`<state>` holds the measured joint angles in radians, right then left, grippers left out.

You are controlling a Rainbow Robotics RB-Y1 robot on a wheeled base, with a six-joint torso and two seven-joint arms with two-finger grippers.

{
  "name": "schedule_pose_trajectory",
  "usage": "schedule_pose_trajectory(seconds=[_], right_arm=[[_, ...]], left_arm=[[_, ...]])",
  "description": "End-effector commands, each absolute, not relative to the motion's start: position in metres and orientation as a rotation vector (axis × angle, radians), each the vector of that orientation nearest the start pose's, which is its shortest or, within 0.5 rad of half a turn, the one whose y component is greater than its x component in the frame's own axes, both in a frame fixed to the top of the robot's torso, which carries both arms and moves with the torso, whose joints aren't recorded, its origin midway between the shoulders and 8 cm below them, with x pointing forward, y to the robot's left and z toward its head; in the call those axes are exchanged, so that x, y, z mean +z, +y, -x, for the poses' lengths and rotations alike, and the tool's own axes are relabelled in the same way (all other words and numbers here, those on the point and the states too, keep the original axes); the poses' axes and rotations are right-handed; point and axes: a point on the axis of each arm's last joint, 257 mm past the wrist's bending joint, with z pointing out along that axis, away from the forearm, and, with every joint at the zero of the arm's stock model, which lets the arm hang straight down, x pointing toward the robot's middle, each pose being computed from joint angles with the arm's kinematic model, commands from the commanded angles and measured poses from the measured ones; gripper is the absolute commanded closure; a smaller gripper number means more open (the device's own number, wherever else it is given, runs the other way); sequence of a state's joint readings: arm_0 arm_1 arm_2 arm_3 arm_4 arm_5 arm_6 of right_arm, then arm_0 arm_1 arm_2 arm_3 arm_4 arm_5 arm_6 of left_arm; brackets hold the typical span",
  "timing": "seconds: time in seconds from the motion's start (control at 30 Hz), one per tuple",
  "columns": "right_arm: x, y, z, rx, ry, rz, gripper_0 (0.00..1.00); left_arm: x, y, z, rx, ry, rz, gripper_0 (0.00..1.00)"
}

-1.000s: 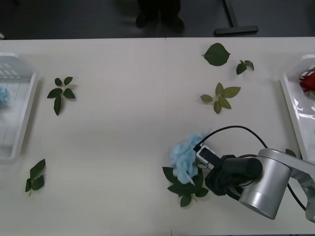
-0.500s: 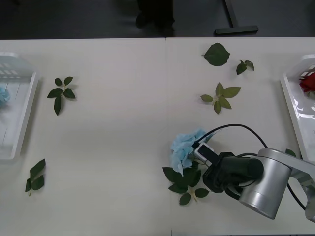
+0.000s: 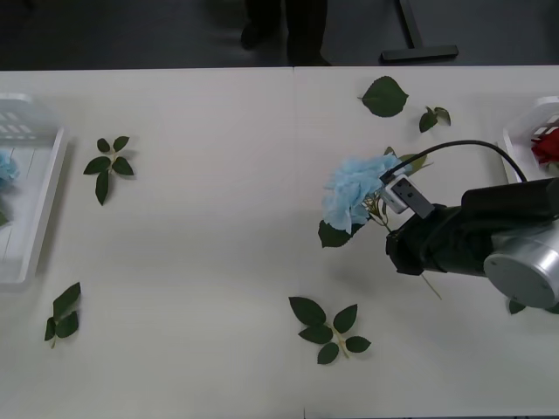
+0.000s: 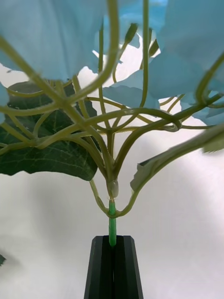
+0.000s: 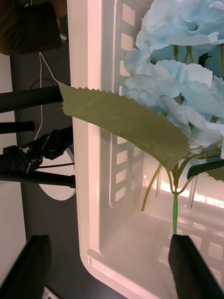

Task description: Place the red flowers into the right box and the blue flowers into the left box. If a person shows an open palm, hand one flower to the person first, then continue sorting.

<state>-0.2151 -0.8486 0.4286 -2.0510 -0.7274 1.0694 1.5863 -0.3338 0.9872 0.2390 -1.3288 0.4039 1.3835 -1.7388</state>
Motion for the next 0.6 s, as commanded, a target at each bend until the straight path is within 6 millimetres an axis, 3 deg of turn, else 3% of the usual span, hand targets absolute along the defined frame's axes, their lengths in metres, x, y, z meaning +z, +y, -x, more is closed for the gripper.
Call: schedule_pose_trajectory(seconds=[0.03, 0.27, 0.37, 0.6], right_arm=[[-0.238, -0.181, -0.438, 0.171, 2.206, 0.916, 1.00], [-0.196, -0.141, -0.441, 0.367, 2.116, 0.914, 1.00], [-0.178, -0.115, -0.440, 0.505, 2.088, 0.896, 1.00], [-0.133, -0.061, -0.456, 0.713, 1.991, 0.890, 1.00]], left_arm=[[-0.143, 0.686, -0.423, 0.846, 2.572, 0.117, 0.00], [-0.146, 0.681, -0.428, 0.808, 2.567, 0.111, 0.00], [-0.150, 0.667, -0.435, 0.721, 2.568, 0.100, 0.00], [-0.143, 0.595, -0.470, 0.484, 2.515, -0.030, 0.00]])
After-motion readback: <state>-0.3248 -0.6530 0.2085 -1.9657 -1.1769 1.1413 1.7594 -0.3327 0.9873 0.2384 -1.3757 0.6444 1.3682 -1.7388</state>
